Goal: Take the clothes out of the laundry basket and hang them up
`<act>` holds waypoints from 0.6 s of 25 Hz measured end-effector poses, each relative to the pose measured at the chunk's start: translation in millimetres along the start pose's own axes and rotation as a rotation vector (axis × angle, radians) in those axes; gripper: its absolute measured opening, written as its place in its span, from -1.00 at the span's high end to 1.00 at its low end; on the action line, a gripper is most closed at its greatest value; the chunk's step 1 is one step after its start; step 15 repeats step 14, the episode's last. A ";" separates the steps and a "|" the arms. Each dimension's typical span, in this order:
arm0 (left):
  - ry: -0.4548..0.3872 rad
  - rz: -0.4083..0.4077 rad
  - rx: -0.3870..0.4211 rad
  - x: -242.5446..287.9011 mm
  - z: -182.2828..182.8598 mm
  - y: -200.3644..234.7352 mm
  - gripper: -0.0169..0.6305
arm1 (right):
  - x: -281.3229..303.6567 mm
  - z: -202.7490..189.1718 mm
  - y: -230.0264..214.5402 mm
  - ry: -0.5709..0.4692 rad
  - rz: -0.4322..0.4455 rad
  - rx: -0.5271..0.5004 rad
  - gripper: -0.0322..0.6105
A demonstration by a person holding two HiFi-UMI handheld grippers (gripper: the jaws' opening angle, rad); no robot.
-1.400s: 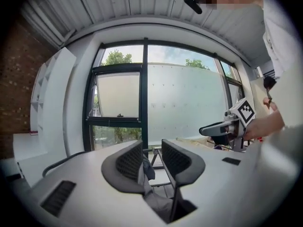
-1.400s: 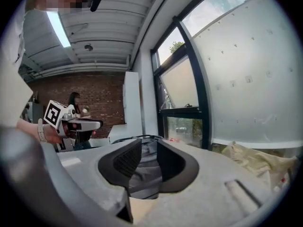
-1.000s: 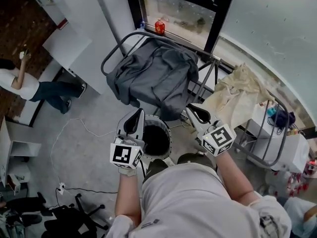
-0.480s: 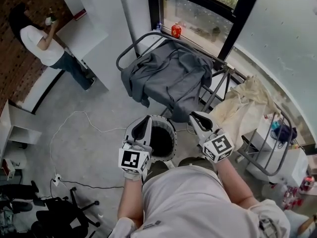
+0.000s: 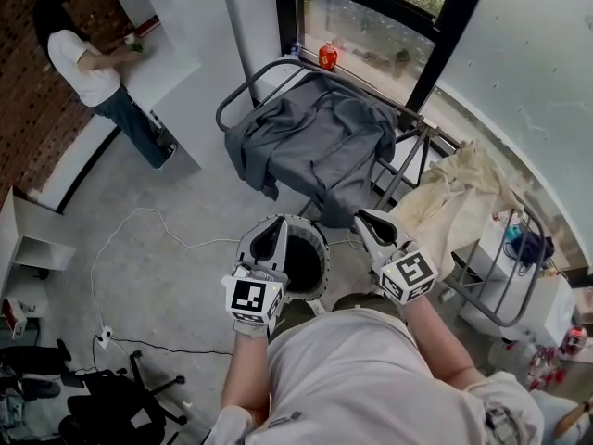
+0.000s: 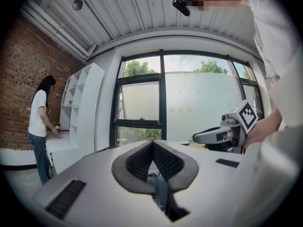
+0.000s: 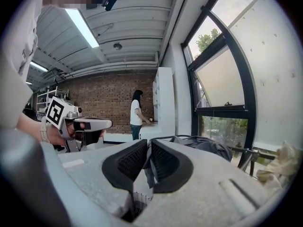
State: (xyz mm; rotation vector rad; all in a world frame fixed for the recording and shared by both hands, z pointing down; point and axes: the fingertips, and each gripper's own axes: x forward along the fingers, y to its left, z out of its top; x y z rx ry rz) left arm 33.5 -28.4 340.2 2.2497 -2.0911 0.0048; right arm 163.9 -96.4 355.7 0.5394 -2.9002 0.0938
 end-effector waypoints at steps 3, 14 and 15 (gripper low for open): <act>0.009 -0.001 0.002 1.3 -2.0 0.7 0.94 | -0.4 -2.9 -0.7 0.002 -0.001 0.010 0.79; 0.026 -0.002 -0.019 2.1 -7.8 2.9 0.94 | 1.0 -7.3 4.4 0.006 0.016 0.020 0.79; 0.026 -0.002 -0.019 2.1 -7.8 2.9 0.94 | 1.0 -7.3 4.4 0.006 0.016 0.020 0.79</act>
